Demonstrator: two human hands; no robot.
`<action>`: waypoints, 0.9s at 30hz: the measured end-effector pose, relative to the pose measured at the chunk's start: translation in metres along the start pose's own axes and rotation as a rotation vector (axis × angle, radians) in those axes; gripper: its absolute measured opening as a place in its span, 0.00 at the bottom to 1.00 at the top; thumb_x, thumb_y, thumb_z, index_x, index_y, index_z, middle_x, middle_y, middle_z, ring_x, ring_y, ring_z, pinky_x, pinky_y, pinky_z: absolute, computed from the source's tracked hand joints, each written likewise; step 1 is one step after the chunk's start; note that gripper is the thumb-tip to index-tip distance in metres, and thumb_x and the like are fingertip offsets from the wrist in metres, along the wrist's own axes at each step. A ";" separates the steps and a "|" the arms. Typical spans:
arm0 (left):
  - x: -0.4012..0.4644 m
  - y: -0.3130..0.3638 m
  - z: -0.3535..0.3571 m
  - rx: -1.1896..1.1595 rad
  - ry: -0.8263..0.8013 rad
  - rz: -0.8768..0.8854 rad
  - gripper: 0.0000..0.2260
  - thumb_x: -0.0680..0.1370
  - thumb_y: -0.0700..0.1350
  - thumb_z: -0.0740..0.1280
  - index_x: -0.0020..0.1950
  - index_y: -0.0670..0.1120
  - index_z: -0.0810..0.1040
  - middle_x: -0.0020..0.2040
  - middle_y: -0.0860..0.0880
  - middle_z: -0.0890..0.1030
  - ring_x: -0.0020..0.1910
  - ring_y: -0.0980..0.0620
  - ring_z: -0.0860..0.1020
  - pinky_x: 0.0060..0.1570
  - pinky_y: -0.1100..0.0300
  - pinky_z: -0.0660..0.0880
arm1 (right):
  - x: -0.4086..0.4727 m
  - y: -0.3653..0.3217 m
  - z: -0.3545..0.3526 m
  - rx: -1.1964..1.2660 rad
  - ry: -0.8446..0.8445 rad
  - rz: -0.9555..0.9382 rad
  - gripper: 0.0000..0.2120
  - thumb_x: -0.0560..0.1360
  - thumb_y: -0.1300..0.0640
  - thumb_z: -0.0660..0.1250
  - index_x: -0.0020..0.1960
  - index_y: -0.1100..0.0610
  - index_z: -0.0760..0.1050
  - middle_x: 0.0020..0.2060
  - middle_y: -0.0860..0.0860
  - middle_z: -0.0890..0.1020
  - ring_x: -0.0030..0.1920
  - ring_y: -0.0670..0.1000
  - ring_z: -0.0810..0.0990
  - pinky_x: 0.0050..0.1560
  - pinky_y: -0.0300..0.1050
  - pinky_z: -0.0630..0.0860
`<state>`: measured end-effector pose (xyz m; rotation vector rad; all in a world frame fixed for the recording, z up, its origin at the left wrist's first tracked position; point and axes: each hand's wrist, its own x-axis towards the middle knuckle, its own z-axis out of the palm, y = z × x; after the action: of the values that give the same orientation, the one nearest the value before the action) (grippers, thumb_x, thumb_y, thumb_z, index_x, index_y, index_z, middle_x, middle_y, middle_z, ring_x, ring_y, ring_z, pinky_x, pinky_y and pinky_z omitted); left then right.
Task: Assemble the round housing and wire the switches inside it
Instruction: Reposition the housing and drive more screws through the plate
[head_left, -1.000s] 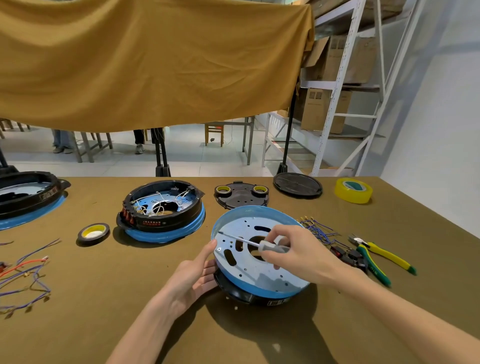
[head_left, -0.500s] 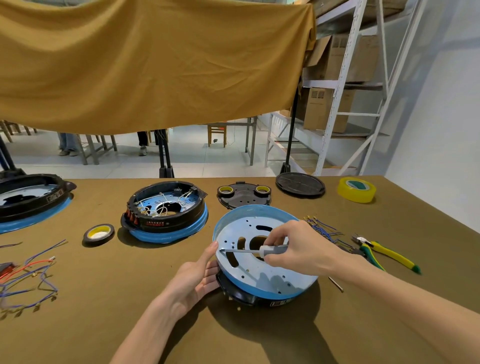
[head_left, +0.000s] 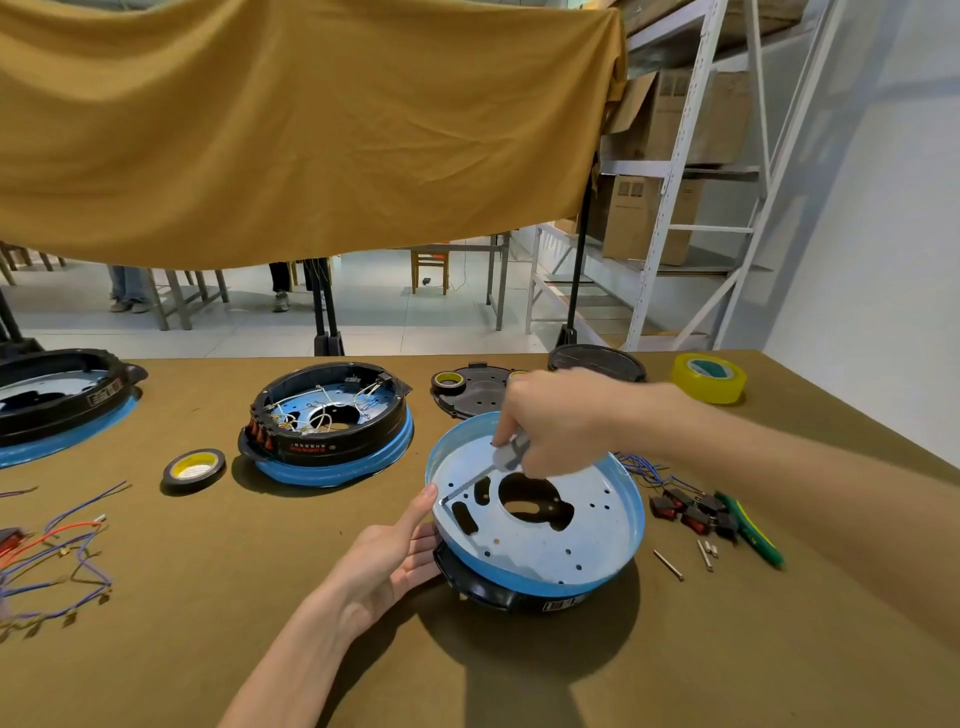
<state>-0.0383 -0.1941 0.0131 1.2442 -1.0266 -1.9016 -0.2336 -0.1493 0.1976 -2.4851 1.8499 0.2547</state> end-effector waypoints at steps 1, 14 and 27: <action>-0.001 0.000 0.000 0.000 0.001 0.000 0.41 0.63 0.63 0.79 0.65 0.36 0.77 0.57 0.39 0.86 0.58 0.43 0.84 0.59 0.48 0.82 | 0.008 -0.006 -0.011 -0.026 -0.042 -0.023 0.13 0.77 0.53 0.67 0.58 0.55 0.84 0.49 0.54 0.85 0.41 0.49 0.79 0.33 0.43 0.74; -0.004 -0.003 -0.003 0.023 -0.025 0.015 0.37 0.63 0.62 0.78 0.60 0.36 0.78 0.48 0.41 0.88 0.47 0.46 0.87 0.44 0.55 0.84 | 0.068 -0.029 -0.050 0.058 0.030 -0.023 0.19 0.78 0.46 0.71 0.39 0.61 0.79 0.27 0.55 0.84 0.24 0.52 0.82 0.32 0.45 0.83; -0.001 -0.004 -0.002 0.036 -0.021 0.028 0.37 0.61 0.64 0.77 0.58 0.38 0.78 0.44 0.45 0.88 0.43 0.51 0.87 0.37 0.60 0.82 | 0.082 -0.031 -0.051 0.115 -0.034 -0.011 0.21 0.81 0.44 0.67 0.52 0.64 0.79 0.31 0.56 0.86 0.25 0.53 0.82 0.26 0.38 0.76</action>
<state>-0.0360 -0.1914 0.0096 1.2265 -1.0881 -1.8859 -0.1755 -0.2243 0.2333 -2.3988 1.7845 0.1842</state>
